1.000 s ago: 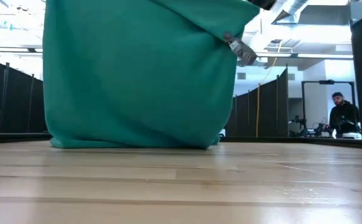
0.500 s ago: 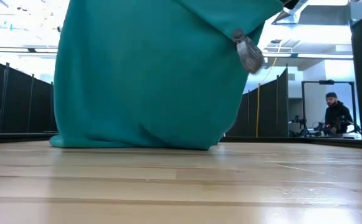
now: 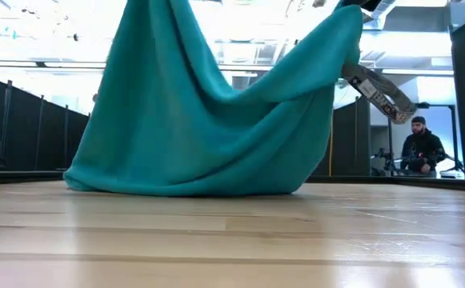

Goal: Roll towel
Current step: Roll the blue towel

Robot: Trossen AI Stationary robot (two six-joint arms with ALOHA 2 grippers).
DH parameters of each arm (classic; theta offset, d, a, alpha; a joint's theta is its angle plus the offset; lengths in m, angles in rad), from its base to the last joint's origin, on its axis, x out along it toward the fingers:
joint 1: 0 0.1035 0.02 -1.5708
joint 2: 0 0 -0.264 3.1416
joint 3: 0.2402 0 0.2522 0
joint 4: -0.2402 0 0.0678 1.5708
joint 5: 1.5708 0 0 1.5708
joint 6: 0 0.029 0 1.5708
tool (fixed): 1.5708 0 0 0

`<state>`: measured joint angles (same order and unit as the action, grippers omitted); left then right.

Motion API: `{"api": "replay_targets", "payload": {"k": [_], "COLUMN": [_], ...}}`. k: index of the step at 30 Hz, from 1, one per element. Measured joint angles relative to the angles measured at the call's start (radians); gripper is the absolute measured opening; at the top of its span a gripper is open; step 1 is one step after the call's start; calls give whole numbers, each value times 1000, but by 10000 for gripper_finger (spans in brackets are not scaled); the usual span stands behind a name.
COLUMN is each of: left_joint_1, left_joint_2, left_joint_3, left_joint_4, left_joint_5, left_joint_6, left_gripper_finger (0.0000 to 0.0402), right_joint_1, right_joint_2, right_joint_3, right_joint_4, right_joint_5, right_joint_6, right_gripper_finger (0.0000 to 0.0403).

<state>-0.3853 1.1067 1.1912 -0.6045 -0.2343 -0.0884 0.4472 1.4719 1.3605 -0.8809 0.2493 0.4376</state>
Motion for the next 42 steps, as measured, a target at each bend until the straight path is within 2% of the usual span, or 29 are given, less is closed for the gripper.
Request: {"api": "replay_targets", "payload": {"k": [4,12,22,26,30,34,42], "left_joint_1": [-169,-411,-613,-668,-706,-731,-742], "left_joint_2": [106,375,602,654,665,664,667], "left_joint_3": [0,0,0,0,0,0,0], "left_joint_4": [-46,-41,132,202,207,203,233], "left_joint_5": [-85,-111,-109,-100,-83,-48,-17], "left_joint_6": [-164,-485,-832,-893,-939,-989,-1000], "left_gripper_finger": [0,0,0,0,0,6,79], "right_joint_1": [32,114,248,289,314,312,303], "right_joint_2": [16,97,248,319,385,437,407], "right_joint_3": [0,-60,-107,-107,-106,-106,-100], "right_joint_4": [32,153,342,424,459,500,551], "right_joint_5": [0,-44,-113,-125,-147,-229,-278], "right_joint_6": [0,54,238,323,435,558,637], "right_gripper_finger": [0,0,0,0,0,8,91]}}
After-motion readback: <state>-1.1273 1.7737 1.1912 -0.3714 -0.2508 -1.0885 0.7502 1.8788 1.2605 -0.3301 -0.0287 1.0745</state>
